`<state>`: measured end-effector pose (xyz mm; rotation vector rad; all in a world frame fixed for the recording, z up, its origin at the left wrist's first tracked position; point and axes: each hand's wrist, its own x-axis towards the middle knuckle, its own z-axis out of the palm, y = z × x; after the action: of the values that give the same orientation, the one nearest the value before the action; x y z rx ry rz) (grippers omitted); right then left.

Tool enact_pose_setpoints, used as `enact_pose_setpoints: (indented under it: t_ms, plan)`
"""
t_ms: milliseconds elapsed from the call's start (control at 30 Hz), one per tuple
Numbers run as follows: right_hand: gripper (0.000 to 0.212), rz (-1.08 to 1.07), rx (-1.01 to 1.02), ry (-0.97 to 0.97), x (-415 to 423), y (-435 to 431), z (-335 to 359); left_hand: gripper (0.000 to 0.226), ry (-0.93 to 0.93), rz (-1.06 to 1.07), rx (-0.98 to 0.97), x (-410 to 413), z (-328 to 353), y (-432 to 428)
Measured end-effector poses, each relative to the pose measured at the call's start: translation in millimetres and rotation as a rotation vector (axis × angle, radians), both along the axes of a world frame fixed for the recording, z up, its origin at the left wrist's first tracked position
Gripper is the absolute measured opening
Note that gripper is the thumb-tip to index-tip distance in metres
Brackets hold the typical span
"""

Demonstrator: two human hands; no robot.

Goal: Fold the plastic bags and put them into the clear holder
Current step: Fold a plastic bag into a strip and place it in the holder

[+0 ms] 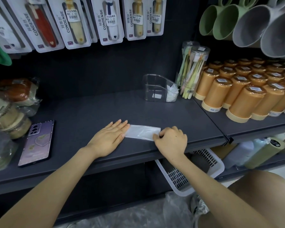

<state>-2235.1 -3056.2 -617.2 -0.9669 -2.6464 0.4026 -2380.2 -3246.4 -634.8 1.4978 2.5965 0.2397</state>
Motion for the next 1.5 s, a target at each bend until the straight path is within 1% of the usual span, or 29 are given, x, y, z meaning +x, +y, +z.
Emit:
enact_pose_setpoints:
  t_ms: [67, 133, 167, 200, 233, 300, 333, 400, 467, 567, 633, 700, 767, 833, 900, 967, 1033, 1100, 1167, 1267, 1400, 1500]
  plan:
    - [0.021, -0.048, -0.069, 0.029, -4, -4, 1, 0.085, -0.014, 0.001, 0.014, 0, 0, -1]
    - [0.015, -0.095, -0.119, 0.068, -5, -7, 2, 0.066, -0.026, 0.014, 0.036, 3, 3, -1]
    - [0.014, -0.096, -0.154, 0.099, -5, -8, 2, 0.055, -0.057, 0.038, 0.053, 5, 6, -1]
    - [0.011, -0.082, -0.218, 0.151, -5, -7, 3, 0.050, -0.105, 0.076, 0.092, 8, 8, -1]
    - [0.009, -0.053, -0.317, 0.216, -4, -6, 5, 0.052, -0.166, 0.128, 0.159, 10, 11, -1]
    - [0.009, 0.036, -0.502, 0.315, 1, -1, 17, 0.060, -0.322, 0.259, 0.346, 13, 18, -2]
    - [0.010, 0.094, -0.534, 0.331, 3, 2, 24, 0.063, -0.389, 0.307, 0.425, 14, 23, -1]
    - [0.015, 0.223, -0.555, 0.331, 5, 11, 38, 0.063, -0.417, 0.318, 0.464, 17, 37, 5]
    - [0.017, 0.364, -0.589, 0.312, 4, 19, 55, 0.054, -0.460, 0.268, 0.473, 23, 51, 15]
    - [0.013, 0.525, -0.617, 0.266, 0, 26, 81, 0.031, -0.702, 0.180, 0.490, 33, 72, 29]
    - [0.013, 0.596, -0.628, 0.244, -3, 29, 97, 0.025, -0.827, 0.165, 0.524, 39, 79, 33]
    - [0.015, 0.637, -0.601, 0.212, -7, 31, 108, 0.020, -0.889, 0.182, 0.581, 43, 82, 33]
    - [0.018, 0.637, -0.608, 0.201, -11, 32, 117, 0.018, -0.934, 0.223, 0.637, 47, 83, 32]
    - [0.024, 0.614, -0.696, 0.245, -11, 30, 121, 0.019, -0.993, 0.281, 0.703, 52, 85, 32]
    - [0.036, 0.558, -0.903, 0.339, -5, 24, 117, 0.008, -1.066, 0.352, 0.801, 57, 87, 32]
    - [0.042, 0.470, -1.098, 0.380, 3, 13, 102, 0.007, -1.120, 0.436, 0.897, 61, 86, 32]
    - [0.041, 0.400, -1.201, 0.324, 11, -1, 86, 0.010, -1.132, 0.487, 0.948, 66, 86, 32]
    - [0.032, 0.360, -1.273, 0.321, 14, -12, 74, 0.013, -1.137, 0.516, 0.967, 72, 84, 33]
    - [0.021, 0.344, -1.295, 0.373, 12, -18, 69, 0.015, -1.149, 0.548, 0.987, 77, 82, 33]
    - [0.012, 0.328, -1.265, 0.433, 9, -25, 67, 0.016, -1.165, 0.569, 0.994, 82, 80, 31]
    - [0.009, 0.340, -1.257, 0.470, 9, -26, 66, 0.017, -1.162, 0.525, 0.947, 82, 81, 23]
    - [0.014, 0.370, -1.258, 0.491, 10, -23, 67, 0.026, -1.196, 0.468, 0.925, 80, 82, 15]
